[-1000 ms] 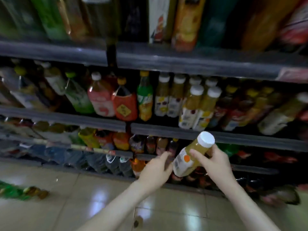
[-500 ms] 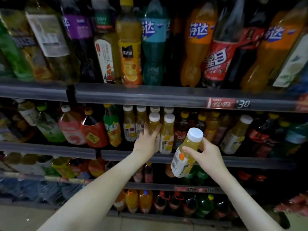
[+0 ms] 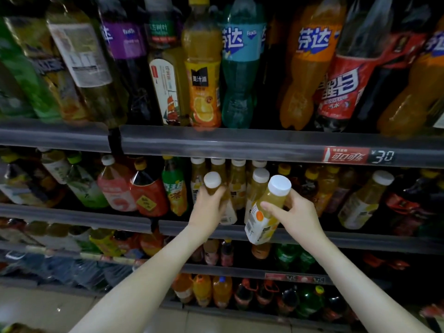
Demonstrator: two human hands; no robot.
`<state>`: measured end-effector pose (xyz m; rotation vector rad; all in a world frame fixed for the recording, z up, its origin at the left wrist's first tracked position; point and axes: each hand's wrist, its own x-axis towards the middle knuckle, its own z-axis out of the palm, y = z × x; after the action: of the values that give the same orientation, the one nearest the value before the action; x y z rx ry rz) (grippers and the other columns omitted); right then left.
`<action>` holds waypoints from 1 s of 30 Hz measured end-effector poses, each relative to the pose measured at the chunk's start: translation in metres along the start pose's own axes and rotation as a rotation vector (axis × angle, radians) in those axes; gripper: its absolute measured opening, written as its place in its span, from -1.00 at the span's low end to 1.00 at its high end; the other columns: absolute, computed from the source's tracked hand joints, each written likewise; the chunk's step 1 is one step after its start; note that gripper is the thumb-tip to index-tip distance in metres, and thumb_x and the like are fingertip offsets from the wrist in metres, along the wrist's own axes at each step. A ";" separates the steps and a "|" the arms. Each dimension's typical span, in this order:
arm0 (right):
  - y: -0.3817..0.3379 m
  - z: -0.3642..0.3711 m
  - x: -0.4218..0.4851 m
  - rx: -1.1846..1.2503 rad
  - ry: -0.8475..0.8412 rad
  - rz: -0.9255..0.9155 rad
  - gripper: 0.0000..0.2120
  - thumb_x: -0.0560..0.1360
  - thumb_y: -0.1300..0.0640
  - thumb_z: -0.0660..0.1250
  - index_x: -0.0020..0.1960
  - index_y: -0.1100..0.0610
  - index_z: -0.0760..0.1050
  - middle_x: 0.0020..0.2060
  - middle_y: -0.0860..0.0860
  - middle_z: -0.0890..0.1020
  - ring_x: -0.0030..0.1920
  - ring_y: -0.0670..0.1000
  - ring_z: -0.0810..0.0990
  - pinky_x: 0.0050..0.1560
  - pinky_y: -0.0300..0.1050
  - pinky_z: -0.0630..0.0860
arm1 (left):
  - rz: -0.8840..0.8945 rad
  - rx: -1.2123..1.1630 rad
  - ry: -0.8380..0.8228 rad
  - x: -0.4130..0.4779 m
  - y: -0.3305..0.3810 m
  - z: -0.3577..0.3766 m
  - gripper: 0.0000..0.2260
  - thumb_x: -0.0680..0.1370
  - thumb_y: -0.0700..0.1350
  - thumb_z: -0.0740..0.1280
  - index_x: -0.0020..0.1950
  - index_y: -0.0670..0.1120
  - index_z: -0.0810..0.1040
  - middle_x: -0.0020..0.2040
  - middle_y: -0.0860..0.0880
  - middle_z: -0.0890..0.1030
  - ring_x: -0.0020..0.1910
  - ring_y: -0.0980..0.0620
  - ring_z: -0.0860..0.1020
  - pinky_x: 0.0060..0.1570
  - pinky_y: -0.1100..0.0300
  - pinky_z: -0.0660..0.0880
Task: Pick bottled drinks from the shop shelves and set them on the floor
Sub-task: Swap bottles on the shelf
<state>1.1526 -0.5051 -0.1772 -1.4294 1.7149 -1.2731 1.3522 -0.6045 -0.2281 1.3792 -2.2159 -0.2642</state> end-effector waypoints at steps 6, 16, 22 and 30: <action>-0.005 0.041 0.008 0.045 0.137 0.007 -0.75 0.39 -0.03 0.50 0.04 -0.11 0.54 -0.12 -0.24 0.64 -0.10 -0.42 0.53 -0.19 -0.53 0.42 | -0.010 0.022 0.072 -0.010 -0.053 -0.025 -0.72 0.51 -0.26 0.37 0.22 -0.14 0.51 0.08 -0.27 0.42 0.04 -0.29 0.42 -0.08 0.06 0.39; -0.009 0.105 0.038 0.000 0.226 0.061 -0.76 0.39 -0.07 0.50 -0.04 -0.02 0.53 -0.20 -0.22 0.61 -0.17 -0.32 0.53 -0.26 -0.48 0.38 | 0.100 0.009 -0.037 0.009 -0.067 -0.026 -0.62 0.57 -0.22 0.27 0.39 -0.05 0.41 0.21 -0.28 0.36 0.11 -0.32 0.42 -0.10 0.13 0.34; 0.000 0.124 0.046 -0.047 0.201 0.066 -0.82 0.42 0.01 0.49 -0.08 -0.04 0.50 -0.21 -0.21 0.59 -0.18 -0.29 0.51 -0.28 -0.49 0.36 | 0.107 -0.083 -0.005 0.006 -0.068 -0.017 -0.43 0.59 -0.24 0.25 0.54 0.12 0.17 0.30 -0.25 0.32 0.20 -0.26 0.38 -0.02 0.10 0.38; 0.013 0.116 0.055 -0.171 0.085 0.054 -0.70 0.46 0.03 0.45 0.11 0.00 0.42 -0.17 -0.21 0.50 -0.11 -0.15 0.48 -0.15 -0.32 0.35 | -0.039 -0.328 0.170 -0.001 -0.067 -0.028 -0.47 0.59 -0.18 0.27 0.51 -0.13 0.14 0.33 -0.23 0.44 0.16 -0.20 0.54 -0.07 0.08 0.53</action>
<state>1.2330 -0.5933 -0.2263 -1.4314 1.9460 -1.1981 1.4190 -0.6314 -0.2331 1.2172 -1.9084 -0.4824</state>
